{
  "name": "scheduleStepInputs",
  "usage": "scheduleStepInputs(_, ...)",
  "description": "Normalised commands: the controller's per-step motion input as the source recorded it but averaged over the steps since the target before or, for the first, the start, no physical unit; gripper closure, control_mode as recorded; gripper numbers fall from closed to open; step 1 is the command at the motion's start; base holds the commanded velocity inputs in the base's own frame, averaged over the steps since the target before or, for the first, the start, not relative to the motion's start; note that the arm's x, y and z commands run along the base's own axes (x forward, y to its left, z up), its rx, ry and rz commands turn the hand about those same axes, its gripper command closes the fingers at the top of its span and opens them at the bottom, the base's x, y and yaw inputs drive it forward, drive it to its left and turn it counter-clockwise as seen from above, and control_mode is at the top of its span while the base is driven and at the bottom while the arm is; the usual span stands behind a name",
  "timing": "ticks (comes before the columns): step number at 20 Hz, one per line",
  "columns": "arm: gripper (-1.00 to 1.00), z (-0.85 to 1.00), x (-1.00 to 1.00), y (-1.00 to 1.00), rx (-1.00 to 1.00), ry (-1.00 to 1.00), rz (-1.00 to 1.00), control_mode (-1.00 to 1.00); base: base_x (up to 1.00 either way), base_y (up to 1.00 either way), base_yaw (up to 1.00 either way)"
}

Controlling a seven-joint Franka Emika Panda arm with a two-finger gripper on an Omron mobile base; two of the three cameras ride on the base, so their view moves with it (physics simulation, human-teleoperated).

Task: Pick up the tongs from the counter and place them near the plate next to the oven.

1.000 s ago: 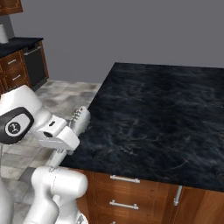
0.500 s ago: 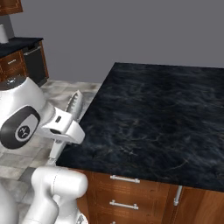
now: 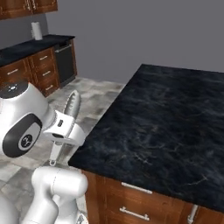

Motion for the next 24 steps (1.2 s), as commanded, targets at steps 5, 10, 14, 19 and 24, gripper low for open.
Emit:
scheduleStepInputs(5,1.00,0.00,0.00,0.00,0.00,0.00,0.00,1.00,0.14,0.06,0.48)
scheduleStepInputs(10,1.00,0.00,0.00,0.00,0.00,0.00,0.00,1.00,0.19,0.00,0.48)
scheduleStepInputs(14,1.00,0.00,0.00,0.00,0.00,0.00,0.00,1.00,0.48,0.19,0.48)
scheduleStepInputs(19,1.00,0.00,0.00,0.00,0.00,0.00,0.00,1.00,0.51,0.29,0.51)
scheduleStepInputs(24,1.00,0.00,0.00,0.00,0.00,0.00,0.00,1.00,0.58,0.31,0.45)
